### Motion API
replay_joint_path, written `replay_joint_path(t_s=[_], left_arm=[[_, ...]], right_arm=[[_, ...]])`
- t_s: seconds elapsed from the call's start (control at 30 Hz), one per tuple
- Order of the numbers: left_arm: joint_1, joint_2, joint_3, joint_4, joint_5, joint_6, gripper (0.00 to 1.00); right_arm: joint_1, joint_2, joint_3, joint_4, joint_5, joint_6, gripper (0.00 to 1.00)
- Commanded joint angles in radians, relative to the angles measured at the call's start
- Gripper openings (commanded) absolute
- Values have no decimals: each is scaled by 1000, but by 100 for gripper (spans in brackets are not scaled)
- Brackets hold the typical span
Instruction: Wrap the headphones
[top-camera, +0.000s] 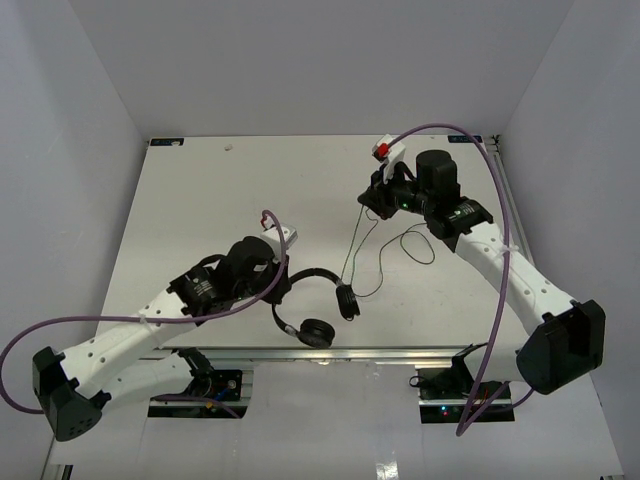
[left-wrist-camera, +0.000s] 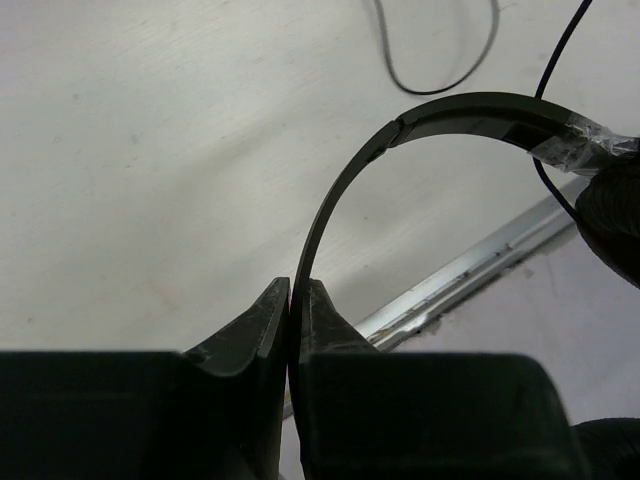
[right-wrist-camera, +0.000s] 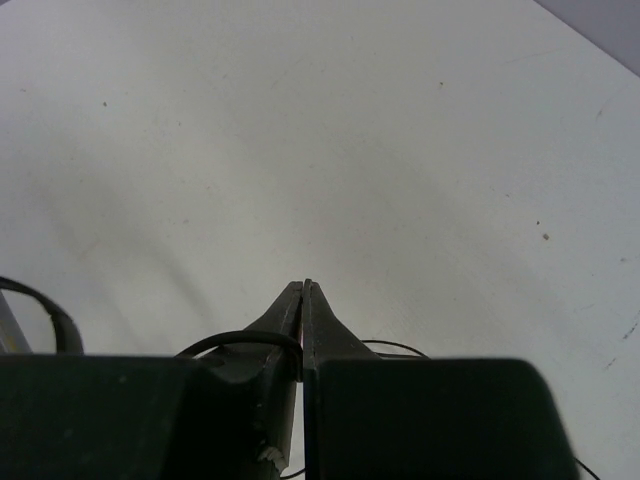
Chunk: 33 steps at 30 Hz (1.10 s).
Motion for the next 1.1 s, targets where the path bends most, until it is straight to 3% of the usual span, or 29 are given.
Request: replay_joint_path(t_s=[0.0, 0.17, 0.4, 0.6, 0.9, 1.07], left_arm=[[-2, 48, 80, -60, -193, -27, 0], [-2, 143, 155, -133, -373, -98, 0], [-2, 283, 192, -174, -508, -173, 0], [-2, 368, 237, -259, -684, -327, 0], [0, 433, 293, -255, -774, -455, 0], [0, 401, 309, -218, -802, -498, 0]], right_arm=[[15, -30, 55, -106, -31, -23, 8], [90, -70, 24, -143, -29, -15, 8], [165, -143, -28, -125, -62, 30, 8], [237, -193, -53, -114, -77, 71, 8], [428, -301, -236, 69, -54, 201, 8], [505, -344, -376, 260, -23, 288, 8]])
